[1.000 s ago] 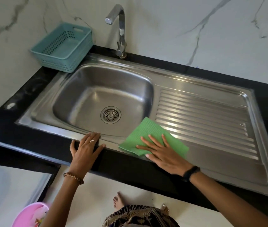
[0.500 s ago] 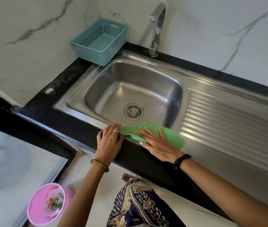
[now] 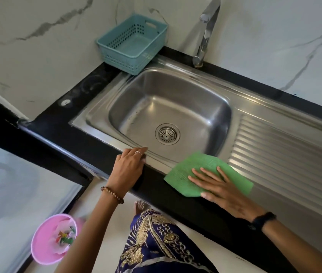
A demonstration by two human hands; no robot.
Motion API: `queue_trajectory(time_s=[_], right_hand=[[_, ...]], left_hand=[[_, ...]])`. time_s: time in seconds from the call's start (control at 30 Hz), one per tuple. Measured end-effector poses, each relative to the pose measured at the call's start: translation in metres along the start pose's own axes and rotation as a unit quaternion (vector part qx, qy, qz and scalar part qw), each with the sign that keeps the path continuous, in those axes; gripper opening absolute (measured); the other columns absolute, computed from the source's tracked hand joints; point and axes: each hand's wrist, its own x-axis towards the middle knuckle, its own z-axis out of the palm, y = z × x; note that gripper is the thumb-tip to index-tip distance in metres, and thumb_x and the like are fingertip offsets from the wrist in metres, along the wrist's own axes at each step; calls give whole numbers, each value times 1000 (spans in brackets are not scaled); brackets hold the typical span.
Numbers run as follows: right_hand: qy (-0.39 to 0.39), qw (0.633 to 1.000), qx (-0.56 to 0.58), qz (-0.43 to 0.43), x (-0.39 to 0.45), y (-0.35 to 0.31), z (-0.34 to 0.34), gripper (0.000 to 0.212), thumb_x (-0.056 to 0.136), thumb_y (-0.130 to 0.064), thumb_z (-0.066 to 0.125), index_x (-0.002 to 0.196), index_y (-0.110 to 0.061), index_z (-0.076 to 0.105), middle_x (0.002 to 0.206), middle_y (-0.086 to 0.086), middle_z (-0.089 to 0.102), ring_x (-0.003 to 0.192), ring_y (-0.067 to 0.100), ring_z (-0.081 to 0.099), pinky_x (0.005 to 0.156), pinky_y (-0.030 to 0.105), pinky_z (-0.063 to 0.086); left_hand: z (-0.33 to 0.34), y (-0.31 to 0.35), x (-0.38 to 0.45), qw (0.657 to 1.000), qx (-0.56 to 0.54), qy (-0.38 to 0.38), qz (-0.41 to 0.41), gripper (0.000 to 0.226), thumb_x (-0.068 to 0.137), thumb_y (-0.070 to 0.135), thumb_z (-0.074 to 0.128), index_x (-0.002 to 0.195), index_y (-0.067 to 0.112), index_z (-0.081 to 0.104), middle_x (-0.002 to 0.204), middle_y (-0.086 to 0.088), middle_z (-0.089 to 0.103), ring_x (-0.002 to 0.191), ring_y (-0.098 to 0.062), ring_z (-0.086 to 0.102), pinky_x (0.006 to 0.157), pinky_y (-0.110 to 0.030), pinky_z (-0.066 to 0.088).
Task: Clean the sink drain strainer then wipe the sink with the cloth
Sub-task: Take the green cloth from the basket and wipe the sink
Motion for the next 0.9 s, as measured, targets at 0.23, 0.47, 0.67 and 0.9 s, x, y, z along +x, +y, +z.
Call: queue_trajectory(time_s=[0.23, 0.47, 0.67, 0.9], right_hand=[[-30, 1000, 3, -10, 74, -42, -4, 53, 96, -52, 24, 131, -61, -15, 145, -33, -19, 140, -5, -13, 115, 37, -14], [-11, 997, 76, -12, 175, -108, -11, 53, 99, -45, 29, 146, -41, 6, 159, -12, -1, 146, 9, 7, 119, 46, 11], [35, 995, 91, -21, 199, -126, -13, 51, 99, -41, 33, 147, -35, 16, 159, -7, 8, 144, 11, 19, 116, 35, 23], [27, 989, 138, 39, 127, -87, -10, 46, 95, -46, 34, 139, -50, 20, 149, -31, 9, 137, -16, 10, 117, 26, 19]], left_hand=[[-31, -46, 33, 999, -1, -6, 45, 35, 94, 13, 46, 128, 6, 53, 134, -14, 52, 129, -27, 43, 110, -41, 33], [-68, -107, 74, 1000, 10, -13, 9, 38, 96, 12, 42, 133, 6, 46, 148, -13, 35, 143, -28, 19, 119, -45, 9], [-82, -138, 92, 1000, 21, -7, 4, 49, 91, 13, 54, 137, 3, 40, 148, -17, 34, 141, -30, 26, 118, -42, 20], [-76, -145, 86, 1000, 23, 14, 5, 50, 94, 22, 48, 140, 8, 36, 150, -12, 32, 141, -28, 27, 117, -40, 20]])
